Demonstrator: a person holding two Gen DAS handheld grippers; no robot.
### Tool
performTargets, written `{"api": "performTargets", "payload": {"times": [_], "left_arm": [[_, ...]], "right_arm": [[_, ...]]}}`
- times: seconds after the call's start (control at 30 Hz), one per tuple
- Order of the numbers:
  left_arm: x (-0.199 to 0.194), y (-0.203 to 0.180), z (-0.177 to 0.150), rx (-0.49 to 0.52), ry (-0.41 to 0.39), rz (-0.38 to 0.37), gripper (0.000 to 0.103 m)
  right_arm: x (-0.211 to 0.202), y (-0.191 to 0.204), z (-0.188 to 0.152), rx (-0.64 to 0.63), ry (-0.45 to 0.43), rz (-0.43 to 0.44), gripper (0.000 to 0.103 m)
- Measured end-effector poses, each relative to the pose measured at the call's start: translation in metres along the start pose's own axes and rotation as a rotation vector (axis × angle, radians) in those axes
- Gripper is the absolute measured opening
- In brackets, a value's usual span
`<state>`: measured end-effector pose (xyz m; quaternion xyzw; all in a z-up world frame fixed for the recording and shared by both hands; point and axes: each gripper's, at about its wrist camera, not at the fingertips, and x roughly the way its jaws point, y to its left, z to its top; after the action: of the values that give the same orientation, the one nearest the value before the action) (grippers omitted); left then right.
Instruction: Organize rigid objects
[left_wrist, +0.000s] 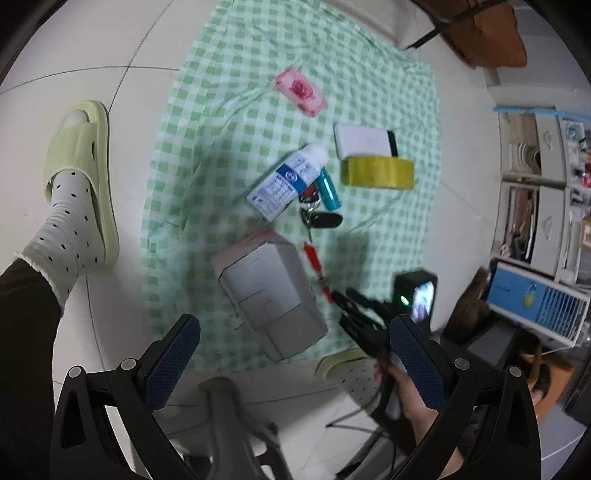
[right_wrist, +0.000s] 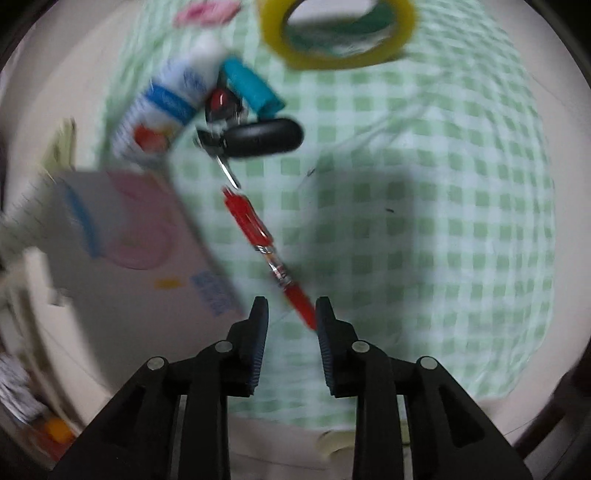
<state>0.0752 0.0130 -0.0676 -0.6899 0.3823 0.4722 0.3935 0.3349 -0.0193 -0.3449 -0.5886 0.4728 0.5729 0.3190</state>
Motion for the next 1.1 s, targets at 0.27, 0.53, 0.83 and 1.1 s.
{"api": "performTargets", "payload": {"times": [0.27,0.53,0.83,1.1], "left_arm": [[-0.016,-0.006,0.014,0.074,0.136,-0.127,0.103],[-0.013,-0.035,0.015,0.172,0.051,-0.160,0.103],[-0.007,-0.036,-0.014,0.189,-0.002,-0.234,0.020],[-0.003,-0.012,-0.023,0.197,-0.119,-0.073,0.008]], "right_arm": [[0.031,0.005,0.038,-0.039,0.067,-0.044,0.020],[-0.061,-0.006,0.050,0.034,-0.113,0.186,0.013],[-0.190,0.022,-0.009,-0.011,-0.405,0.526,0.013],[-0.182,0.076,-0.041,-0.096,-0.264,0.318,0.014]]}}
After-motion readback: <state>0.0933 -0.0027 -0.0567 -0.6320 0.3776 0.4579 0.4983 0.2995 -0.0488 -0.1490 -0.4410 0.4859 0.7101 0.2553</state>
